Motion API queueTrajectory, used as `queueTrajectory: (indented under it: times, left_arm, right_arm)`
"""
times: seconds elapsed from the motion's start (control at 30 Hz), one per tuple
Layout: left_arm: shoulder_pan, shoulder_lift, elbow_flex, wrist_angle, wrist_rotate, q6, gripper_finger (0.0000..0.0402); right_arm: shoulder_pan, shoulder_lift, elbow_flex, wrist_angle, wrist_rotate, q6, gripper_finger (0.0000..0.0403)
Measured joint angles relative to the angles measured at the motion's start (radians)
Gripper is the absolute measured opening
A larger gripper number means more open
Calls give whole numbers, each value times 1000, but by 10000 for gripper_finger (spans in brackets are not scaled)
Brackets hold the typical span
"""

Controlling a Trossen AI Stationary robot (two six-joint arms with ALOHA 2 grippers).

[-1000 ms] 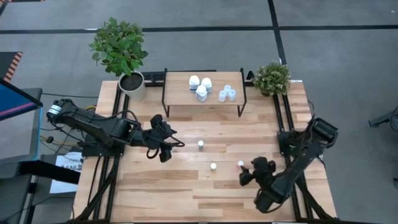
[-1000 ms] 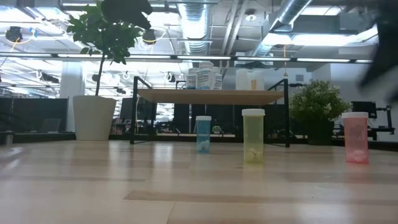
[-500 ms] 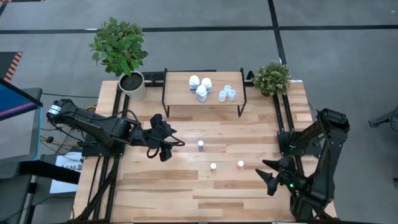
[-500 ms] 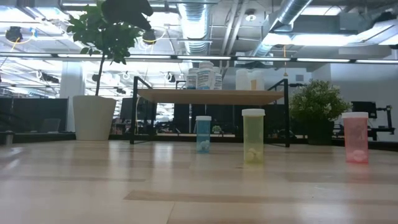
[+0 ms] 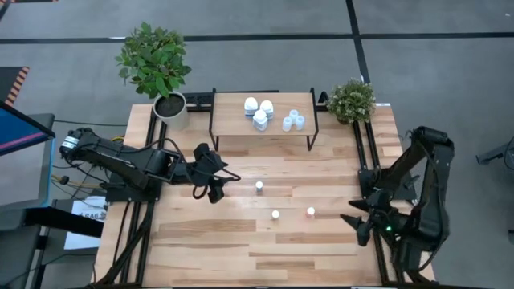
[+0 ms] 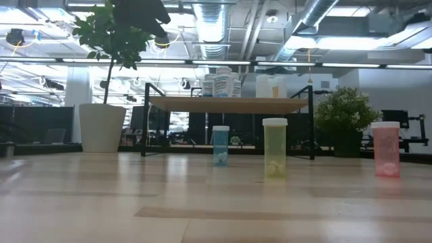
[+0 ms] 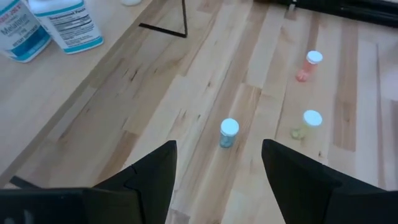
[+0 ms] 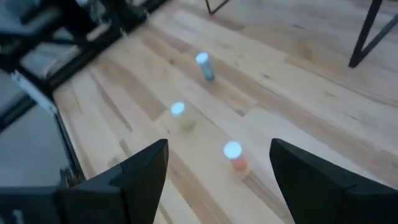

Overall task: Pick and place medicine bottles onto shelf by color
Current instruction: Put the pink pill bottle on the shelf

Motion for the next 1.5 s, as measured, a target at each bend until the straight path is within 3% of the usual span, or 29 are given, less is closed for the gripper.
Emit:
queueTrajectory:
  times: [0.13,0.23,0.4,0.67,0.8,1.03,1.23,1.5]
  left_arm:
    - [0,0,0,0,-38,-47,223]
    - [0,0,0,0,-82,-93,223]
    - [0,0,0,0,-134,-170,224]
    - [0,1,0,3,-138,-225,224]
    - [0,1,0,25,-138,-252,224]
    - [0,1,0,27,-138,-244,224]
    - [0,1,0,27,-138,-186,224]
    - [0,1,0,39,-136,-149,224]
  right_arm:
    - [35,-48,-61,1,-10,-30,302]
    - [42,-49,-153,14,-25,33,302]
    - [47,-17,-322,161,-205,84,302]
    - [54,96,-506,335,-205,124,302]
    - [5,180,-524,420,-203,117,302]
    - [-79,287,-522,633,-166,-71,295]
    - [-165,296,-505,692,-129,-205,237]
    - [-290,296,-505,867,-130,-485,113]
